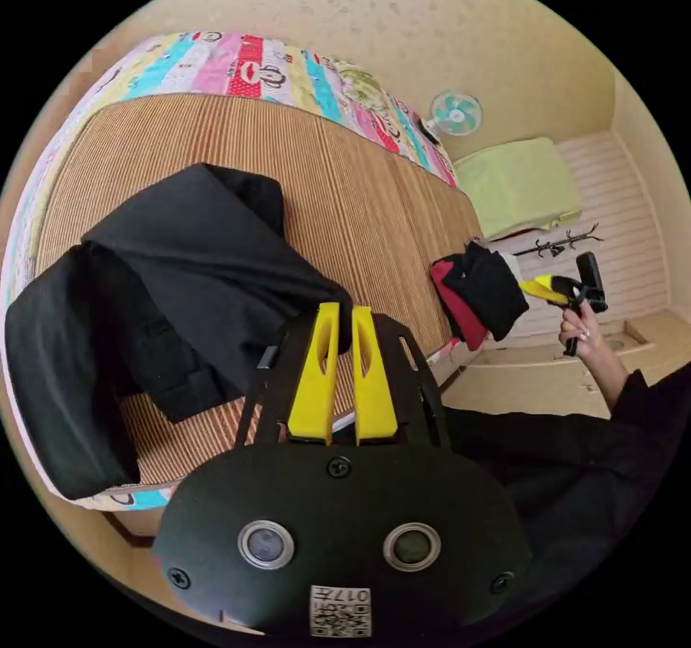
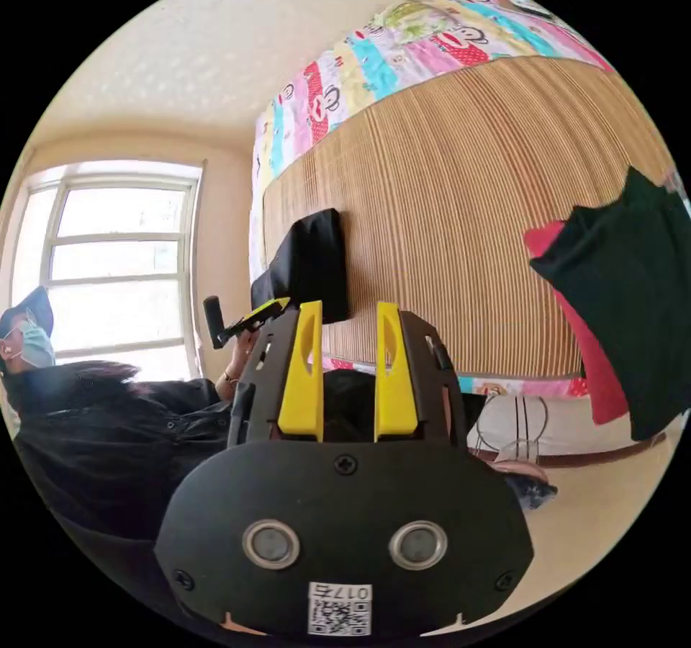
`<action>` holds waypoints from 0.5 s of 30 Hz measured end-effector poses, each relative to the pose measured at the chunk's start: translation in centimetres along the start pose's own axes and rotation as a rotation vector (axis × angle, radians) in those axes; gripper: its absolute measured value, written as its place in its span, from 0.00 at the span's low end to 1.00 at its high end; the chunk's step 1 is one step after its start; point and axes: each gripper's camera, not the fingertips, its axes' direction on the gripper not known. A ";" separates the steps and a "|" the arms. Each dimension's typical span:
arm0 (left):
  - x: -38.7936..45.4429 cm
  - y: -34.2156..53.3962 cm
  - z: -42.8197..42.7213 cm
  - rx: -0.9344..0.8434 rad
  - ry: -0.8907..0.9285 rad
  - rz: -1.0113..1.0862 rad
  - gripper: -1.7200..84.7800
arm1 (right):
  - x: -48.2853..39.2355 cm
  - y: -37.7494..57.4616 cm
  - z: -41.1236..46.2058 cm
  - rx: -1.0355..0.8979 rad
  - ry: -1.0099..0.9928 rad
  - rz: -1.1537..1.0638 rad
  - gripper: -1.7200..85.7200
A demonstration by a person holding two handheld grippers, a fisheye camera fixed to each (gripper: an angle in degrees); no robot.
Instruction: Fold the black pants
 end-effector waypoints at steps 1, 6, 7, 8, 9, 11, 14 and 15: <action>3.0 0.4 1.0 -0.042 0.035 0.088 0.06 | -3.2 -3.5 2.7 -0.054 0.008 -0.098 0.16; 10.5 2.5 6.1 -0.282 0.307 0.323 0.06 | -17.3 -14.6 17.4 -0.323 0.015 -0.529 0.19; 11.8 3.2 7.1 -0.339 0.329 0.361 0.06 | -20.4 -16.0 22.3 -0.418 0.046 -0.623 0.20; 13.0 4.0 7.9 -0.384 0.333 0.389 0.06 | -23.0 -16.7 27.7 -0.535 0.091 -0.693 0.21; 13.4 4.3 8.2 -0.399 0.334 0.399 0.06 | -24.3 -16.8 30.6 -0.599 0.109 -0.724 0.22; 14.6 5.5 8.5 -0.413 0.346 0.395 0.06 | -27.8 -15.5 40.4 -0.755 0.215 -0.813 0.23; 14.9 6.1 7.4 -0.416 0.352 0.395 0.07 | -29.1 -13.0 49.6 -0.807 0.418 -0.891 0.23; 14.8 6.2 7.1 -0.418 0.349 0.400 0.07 | -28.9 -12.6 51.0 -0.833 0.449 -0.887 0.22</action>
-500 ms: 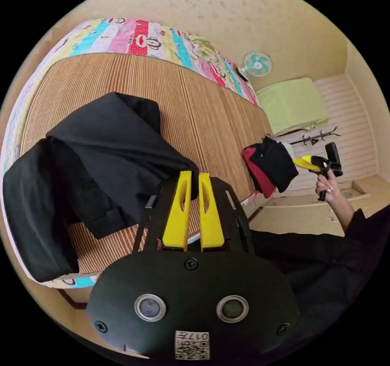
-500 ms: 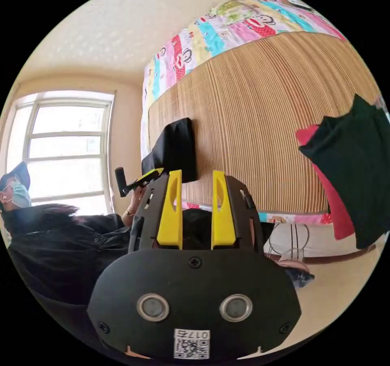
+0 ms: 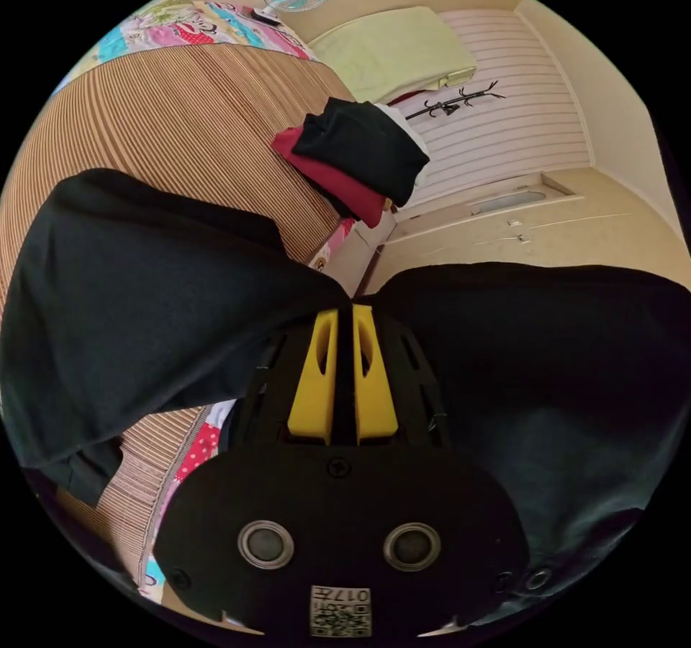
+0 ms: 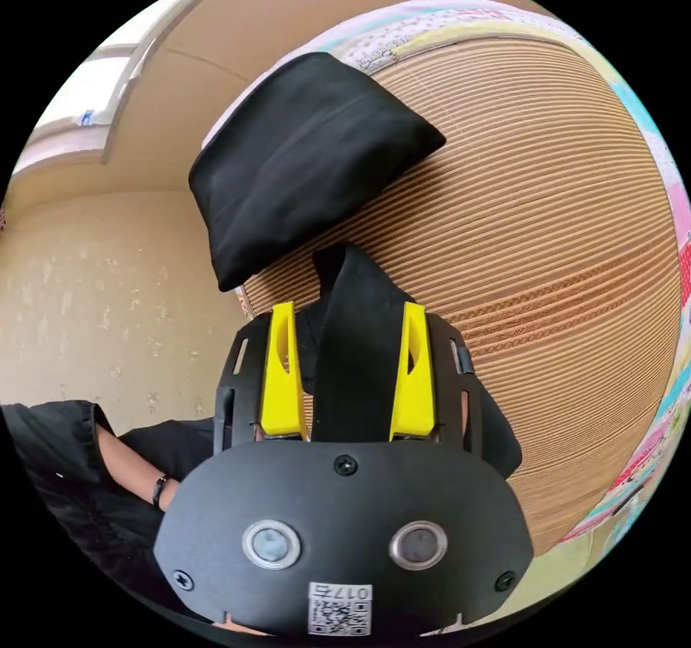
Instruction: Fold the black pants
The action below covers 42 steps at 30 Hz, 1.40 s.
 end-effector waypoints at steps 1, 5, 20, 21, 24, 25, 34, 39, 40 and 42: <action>-0.2 0.5 -0.8 -0.007 -0.002 -0.003 0.07 | -0.3 -1.1 2.0 -0.059 0.061 0.018 0.21; -5.4 6.2 -5.9 0.149 0.180 -0.214 0.09 | 1.2 0.6 0.4 -0.003 0.032 0.113 0.11; -11.4 14.4 -10.6 1.107 0.587 -0.827 0.18 | 5.0 33.5 -8.0 0.646 -1.347 0.203 0.08; -10.8 14.1 -10.5 1.127 0.564 -0.835 0.15 | 4.3 34.8 -8.6 0.684 -1.349 0.181 0.08; -7.3 13.3 -11.0 1.170 0.374 -0.843 0.07 | 0.8 41.6 -13.3 0.899 -1.348 0.001 0.07; -5.3 12.8 -12.0 1.167 0.291 -0.782 0.07 | -0.5 44.5 -15.7 0.977 -1.313 -0.075 0.07; 25.3 10.5 -22.1 1.393 -0.312 -0.057 0.07 | -13.2 73.3 -32.7 1.620 -0.692 -0.235 0.04; 39.0 6.6 -23.2 1.473 -0.429 0.364 0.06 | -19.6 82.7 -36.3 1.810 -0.516 -0.445 0.04; 41.8 6.1 -22.8 1.492 -0.462 0.438 0.06 | -21.1 84.6 -36.8 1.864 -0.460 -0.460 0.04; 45.0 5.8 -22.0 1.534 -0.458 0.509 0.06 | -22.9 87.1 -37.3 1.941 -0.395 -0.438 0.04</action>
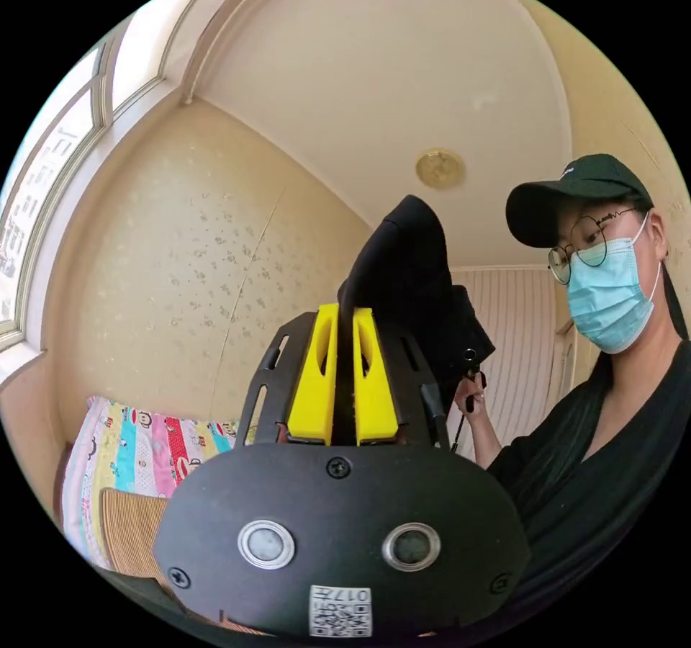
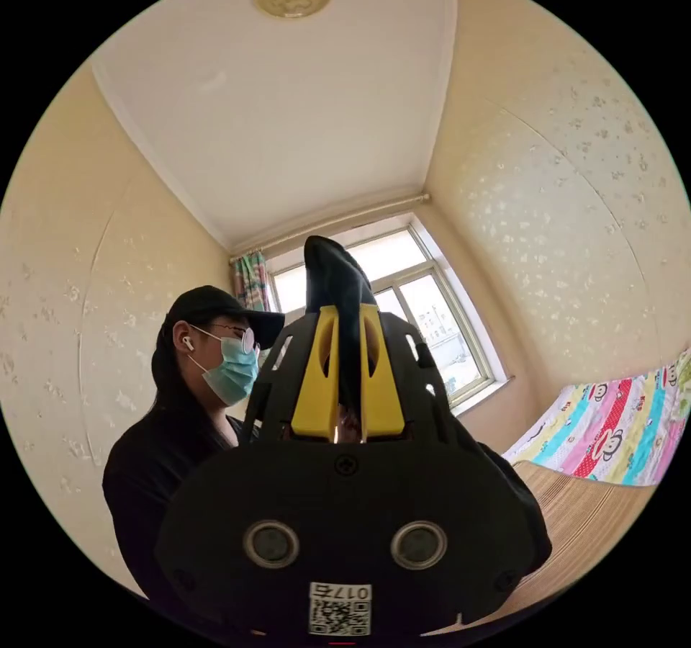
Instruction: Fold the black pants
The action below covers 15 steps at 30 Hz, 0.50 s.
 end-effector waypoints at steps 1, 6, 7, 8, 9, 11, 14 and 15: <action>1.6 -0.5 0.1 0.040 0.033 0.006 0.06 | -1.6 -0.7 -0.5 0.031 0.003 -0.026 0.04; 6.2 -1.4 0.8 0.090 0.076 0.075 0.06 | -5.7 -2.7 -0.9 0.092 0.040 -0.057 0.03; 7.0 -1.3 0.9 0.106 0.069 0.084 0.06 | -6.3 -3.0 -0.5 0.096 0.059 -0.070 0.03; 7.6 -1.0 1.0 0.130 0.055 0.109 0.06 | -6.6 -3.4 0.2 0.093 0.086 -0.084 0.03; 7.8 -0.9 1.2 0.131 0.047 0.118 0.06 | -6.6 -3.6 0.6 0.089 0.107 -0.088 0.03; 6.8 -0.7 3.3 0.089 -0.011 0.094 0.05 | -5.1 -4.7 2.1 0.095 0.257 -0.039 0.04; 1.6 -0.2 8.9 -0.033 -0.147 0.037 0.05 | 1.3 -6.9 3.7 0.109 0.536 0.085 0.04; -0.1 0.0 10.5 -0.062 -0.179 0.018 0.05 | 3.4 -7.6 4.2 0.097 0.598 0.105 0.04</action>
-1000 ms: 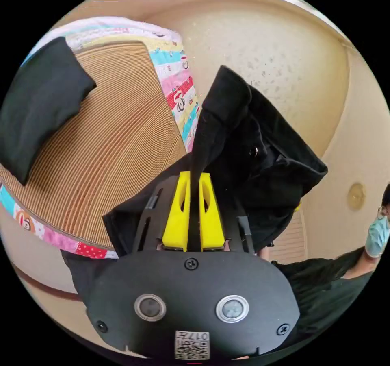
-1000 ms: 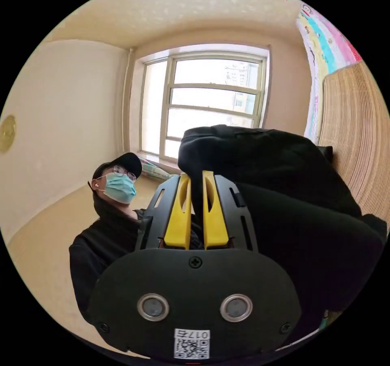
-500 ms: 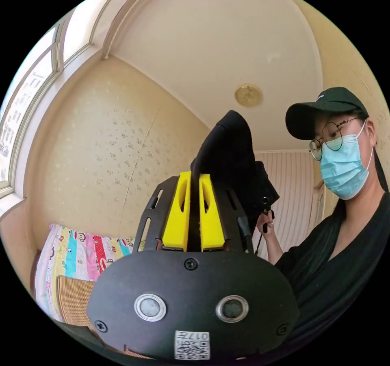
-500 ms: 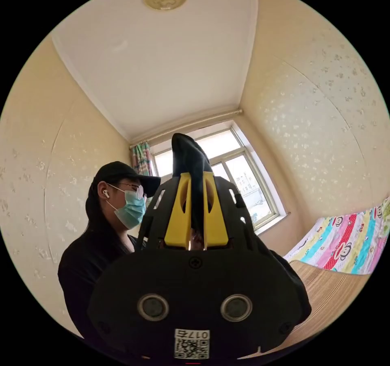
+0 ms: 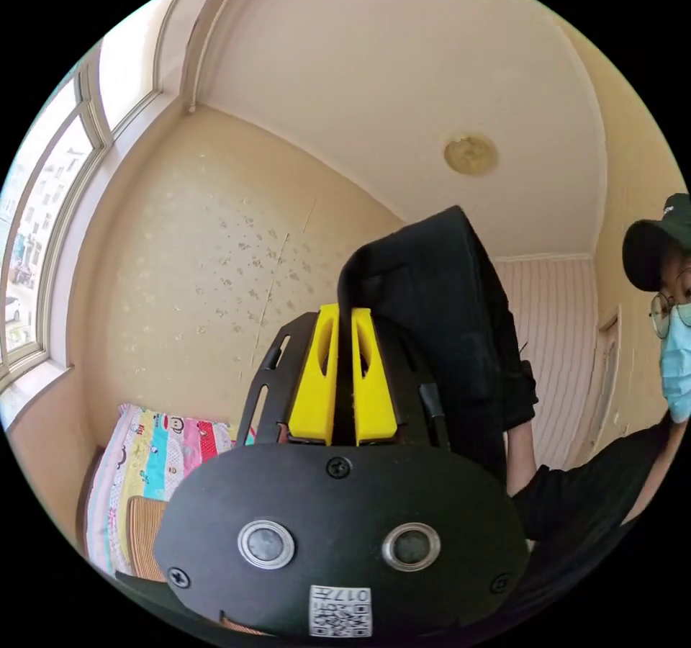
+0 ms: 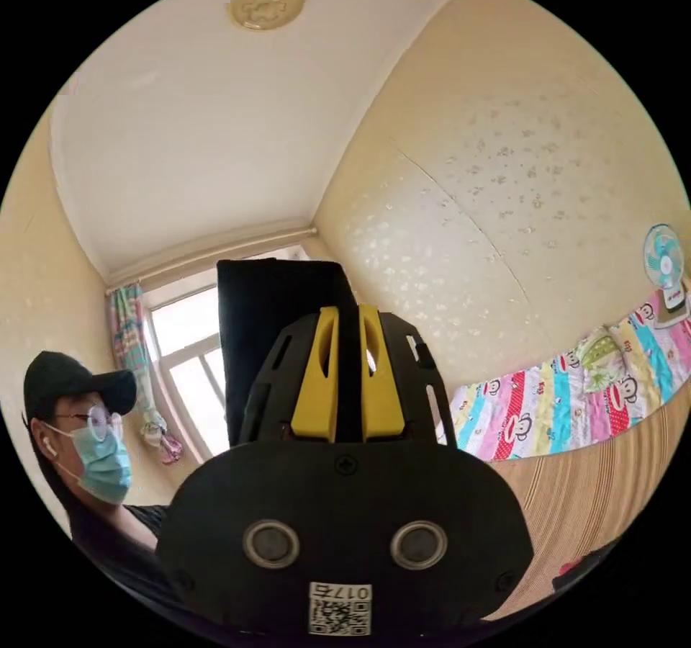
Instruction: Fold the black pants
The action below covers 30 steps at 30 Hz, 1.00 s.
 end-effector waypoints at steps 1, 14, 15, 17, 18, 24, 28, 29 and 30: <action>-3.3 0.4 4.3 -0.067 -0.064 -0.040 0.06 | 3.2 -1.5 3.7 -0.039 0.125 0.025 0.05; -34.4 40.8 16.2 -0.946 -0.459 -0.488 0.07 | 37.4 22.4 14.8 -0.775 0.769 0.331 0.10; -34.6 43.3 15.3 -0.990 -0.459 -0.504 0.07 | 38.4 24.9 13.9 -0.831 0.783 0.358 0.10; -34.8 53.2 11.6 -1.187 -0.417 -0.603 0.07 | 41.7 33.9 9.9 -1.025 0.850 0.469 0.12; -34.6 55.3 10.8 -1.229 -0.407 -0.624 0.07 | 42.3 35.8 8.8 -1.063 0.868 0.486 0.12; -27.4 67.3 7.8 -1.469 -0.174 -0.692 0.09 | 44.7 46.6 1.3 -1.228 0.908 0.607 0.15; -20.0 72.0 11.1 -1.593 0.154 -0.644 0.13 | 45.8 49.0 -2.0 -1.181 0.902 0.762 0.15; -18.0 73.7 12.2 -1.645 0.220 -0.619 0.14 | 46.1 48.9 -3.0 -1.140 0.875 0.807 0.15; -17.2 74.6 12.6 -1.672 0.242 -0.604 0.14 | 46.1 48.8 -3.4 -1.122 0.862 0.823 0.15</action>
